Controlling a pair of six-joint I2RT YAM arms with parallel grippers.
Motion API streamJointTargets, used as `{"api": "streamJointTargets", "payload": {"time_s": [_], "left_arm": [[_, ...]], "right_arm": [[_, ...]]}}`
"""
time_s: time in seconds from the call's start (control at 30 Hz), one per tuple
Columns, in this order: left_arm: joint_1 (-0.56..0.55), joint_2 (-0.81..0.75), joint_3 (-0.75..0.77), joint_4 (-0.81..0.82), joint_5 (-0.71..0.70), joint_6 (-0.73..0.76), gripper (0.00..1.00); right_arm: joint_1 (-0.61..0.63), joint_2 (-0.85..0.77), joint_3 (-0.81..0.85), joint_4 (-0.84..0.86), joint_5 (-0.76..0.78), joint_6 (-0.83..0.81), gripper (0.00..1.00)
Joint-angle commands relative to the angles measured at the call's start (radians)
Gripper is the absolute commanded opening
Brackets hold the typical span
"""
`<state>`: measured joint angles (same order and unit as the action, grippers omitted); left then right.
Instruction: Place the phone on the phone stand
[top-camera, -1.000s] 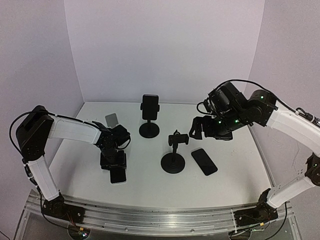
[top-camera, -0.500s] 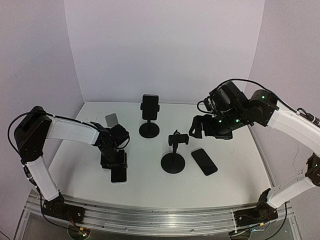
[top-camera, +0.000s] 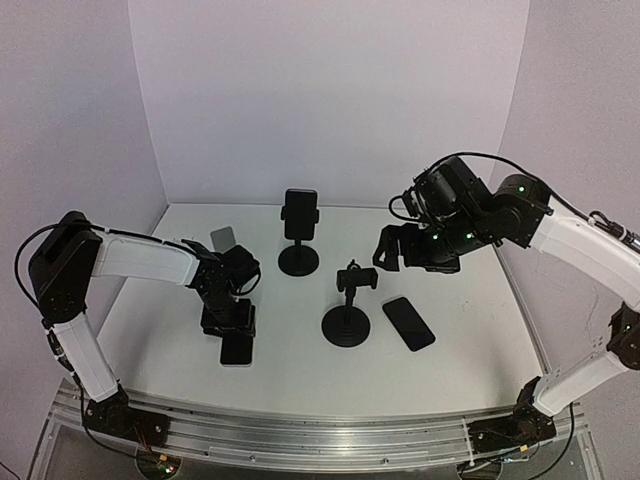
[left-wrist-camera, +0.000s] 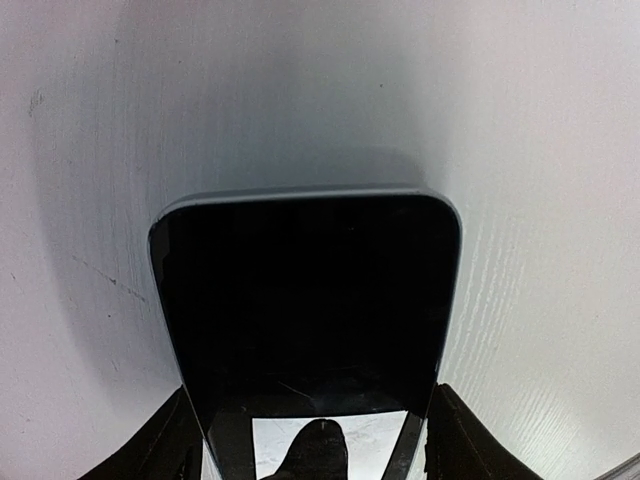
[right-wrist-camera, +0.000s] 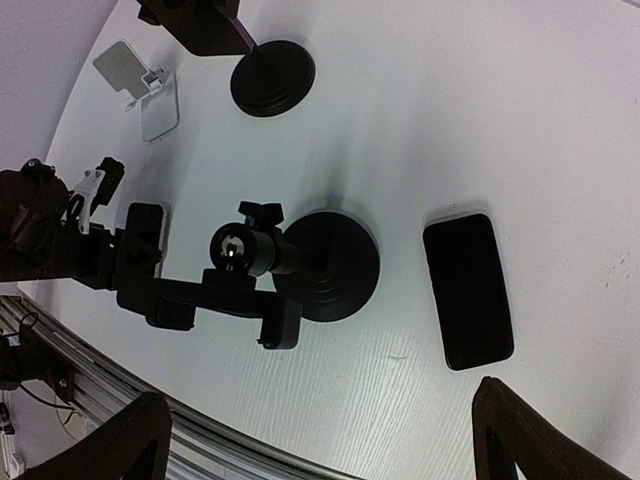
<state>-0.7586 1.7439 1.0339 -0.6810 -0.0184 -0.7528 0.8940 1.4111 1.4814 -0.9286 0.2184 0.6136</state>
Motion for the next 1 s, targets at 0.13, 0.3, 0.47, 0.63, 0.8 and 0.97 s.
{"api": "streamJointTargets", "payload": {"time_s": [0.13,0.3,0.47,0.63,0.8,0.97], "left_arm": [[-0.002,-0.021,0.108,-0.032,0.008,0.057,0.0],[-0.002,-0.063,0.153,-0.017,0.012,0.087,0.0],[-0.002,-0.134,0.223,0.025,0.004,0.123,0.0],[-0.002,-0.235,0.274,0.077,0.006,0.167,0.0],[-0.002,-0.386,0.279,0.192,0.002,0.258,0.0],[-0.002,-0.494,0.294,0.273,0.005,0.311,0.0]], "right_arm": [[0.006,0.013,0.05,0.027,0.013,-0.017,0.98],[0.006,0.006,0.09,0.05,0.013,-0.021,0.98],[0.006,-0.002,0.132,0.17,0.01,-0.018,0.98],[0.021,0.061,0.21,0.33,-0.048,-0.053,0.98],[0.088,0.117,0.248,0.496,-0.063,-0.151,0.97],[0.193,0.197,0.221,0.667,-0.056,-0.249,0.96]]}}
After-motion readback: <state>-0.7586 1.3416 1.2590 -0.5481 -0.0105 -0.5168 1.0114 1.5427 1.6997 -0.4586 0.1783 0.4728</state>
